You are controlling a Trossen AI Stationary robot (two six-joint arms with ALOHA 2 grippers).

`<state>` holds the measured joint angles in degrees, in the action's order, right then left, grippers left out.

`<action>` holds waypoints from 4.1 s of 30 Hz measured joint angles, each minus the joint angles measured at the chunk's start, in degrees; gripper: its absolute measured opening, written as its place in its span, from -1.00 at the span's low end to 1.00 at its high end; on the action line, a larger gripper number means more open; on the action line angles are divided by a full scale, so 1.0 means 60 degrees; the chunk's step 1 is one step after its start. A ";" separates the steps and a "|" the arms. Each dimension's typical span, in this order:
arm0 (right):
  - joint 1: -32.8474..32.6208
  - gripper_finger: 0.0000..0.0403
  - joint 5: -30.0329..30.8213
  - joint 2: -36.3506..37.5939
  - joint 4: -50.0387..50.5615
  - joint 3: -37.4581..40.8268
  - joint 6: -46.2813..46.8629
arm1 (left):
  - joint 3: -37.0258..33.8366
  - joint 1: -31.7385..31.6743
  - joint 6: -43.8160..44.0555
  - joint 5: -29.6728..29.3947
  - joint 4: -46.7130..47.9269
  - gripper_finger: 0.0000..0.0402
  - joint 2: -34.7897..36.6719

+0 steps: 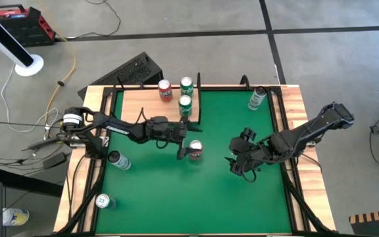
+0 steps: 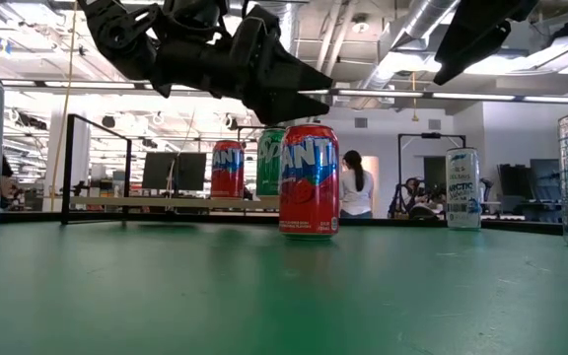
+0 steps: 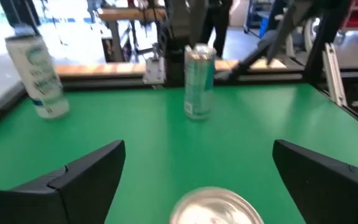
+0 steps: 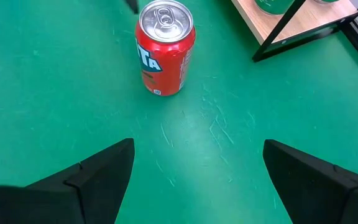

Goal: Place canned beverage on shelf
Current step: Put the orange soda can aligned with the other orange soda can on the shelf

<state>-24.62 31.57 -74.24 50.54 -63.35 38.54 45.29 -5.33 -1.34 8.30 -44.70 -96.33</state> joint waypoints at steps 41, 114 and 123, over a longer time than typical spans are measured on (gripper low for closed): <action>-0.0018 0.88 -0.0049 -0.0004 -0.0022 0.0000 0.0182 | -0.0513 0.0515 0.0333 -0.0720 -0.1609 0.90 -0.1531; 0.0381 0.88 -0.0284 -0.0004 -0.0321 -0.0004 -0.0030 | -0.2841 -0.5179 -0.0242 0.0549 0.1091 0.38 0.3216; 0.0382 0.88 -0.0284 -0.0004 -0.0295 -0.0004 -0.0029 | -0.2841 -0.5179 -0.0412 0.0462 0.1139 0.40 0.3219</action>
<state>-22.33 29.87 -74.26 48.77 -63.37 38.37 28.25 -36.40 -3.81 11.07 -37.86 -77.01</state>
